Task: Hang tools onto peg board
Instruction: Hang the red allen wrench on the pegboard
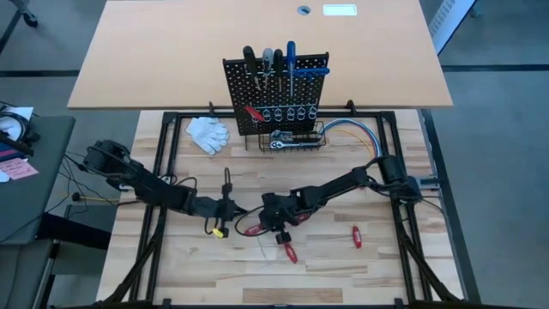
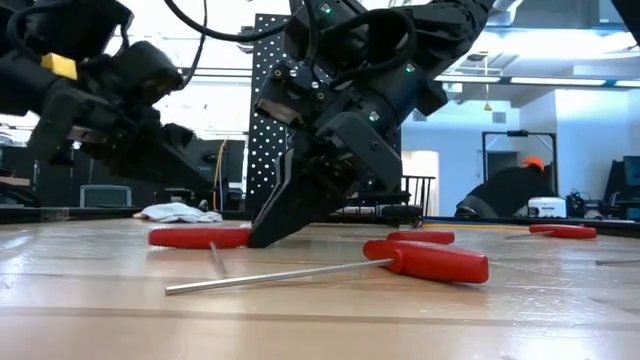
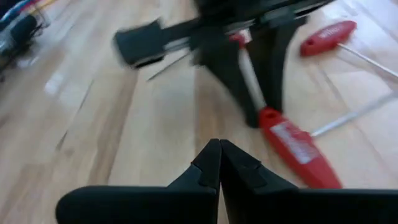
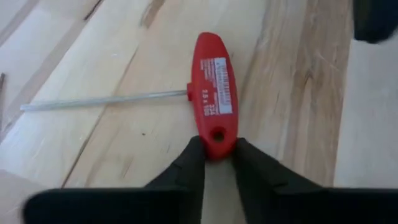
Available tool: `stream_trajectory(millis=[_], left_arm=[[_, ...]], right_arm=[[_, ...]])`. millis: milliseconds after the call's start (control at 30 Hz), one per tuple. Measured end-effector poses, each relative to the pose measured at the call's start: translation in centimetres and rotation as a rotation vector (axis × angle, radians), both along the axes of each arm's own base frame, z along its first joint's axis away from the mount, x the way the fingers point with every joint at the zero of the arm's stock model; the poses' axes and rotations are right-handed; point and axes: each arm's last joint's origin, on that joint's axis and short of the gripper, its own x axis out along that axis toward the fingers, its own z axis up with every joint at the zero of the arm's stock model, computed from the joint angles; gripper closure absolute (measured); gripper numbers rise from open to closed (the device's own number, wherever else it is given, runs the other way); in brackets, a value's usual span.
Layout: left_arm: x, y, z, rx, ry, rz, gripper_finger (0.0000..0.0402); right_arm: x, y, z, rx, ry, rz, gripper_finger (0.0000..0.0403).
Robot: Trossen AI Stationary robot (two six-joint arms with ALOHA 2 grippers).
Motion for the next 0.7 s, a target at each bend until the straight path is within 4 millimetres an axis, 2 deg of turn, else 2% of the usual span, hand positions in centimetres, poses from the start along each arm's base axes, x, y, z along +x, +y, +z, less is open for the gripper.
stream_trajectory(millis=[133, 233, 300, 400, 533, 600, 700], left_arm=[[-1.1, 0.4, -0.8, -0.071, 0.004, -0.003, 0.0392], [-1.6, 0.0, -1.3, -0.107, 0.063, -0.051, 0.0356], [-1.9, -0.6, -1.7, -0.131, 0.118, -0.083, 0.0323], [-2.3, -1.5, -1.8, -0.166, 0.137, -0.108, 0.0269], [-2.8, -3.0, -1.5, -0.109, 0.104, -0.22, 0.021], [-2.6, -3.8, -1.0, -0.034, 0.07, -0.301, 0.0195], [-1.6, -4.8, 0.1, -0.004, 0.065, -0.41, 0.0192]], right_arm=[[0.1, 0.0, 0.0, 0.002, -0.011, -0.006, 0.0373], [0.2, -0.2, 0.6, 0.022, -0.037, -0.035, 0.0381], [0.4, -0.3, 0.8, 0.033, -0.057, -0.045, 0.0372], [0.5, -0.2, 1.3, 0.04, -0.091, -0.044, 0.0337], [0.5, 0.5, 1.4, 0.033, -0.105, -0.015, 0.0263], [0.3, 0.7, 1.6, 0.03, -0.095, -0.008, 0.0222], [-0.4, 1.2, 3.1, 0.051, -0.057, -0.017, 0.0174]])
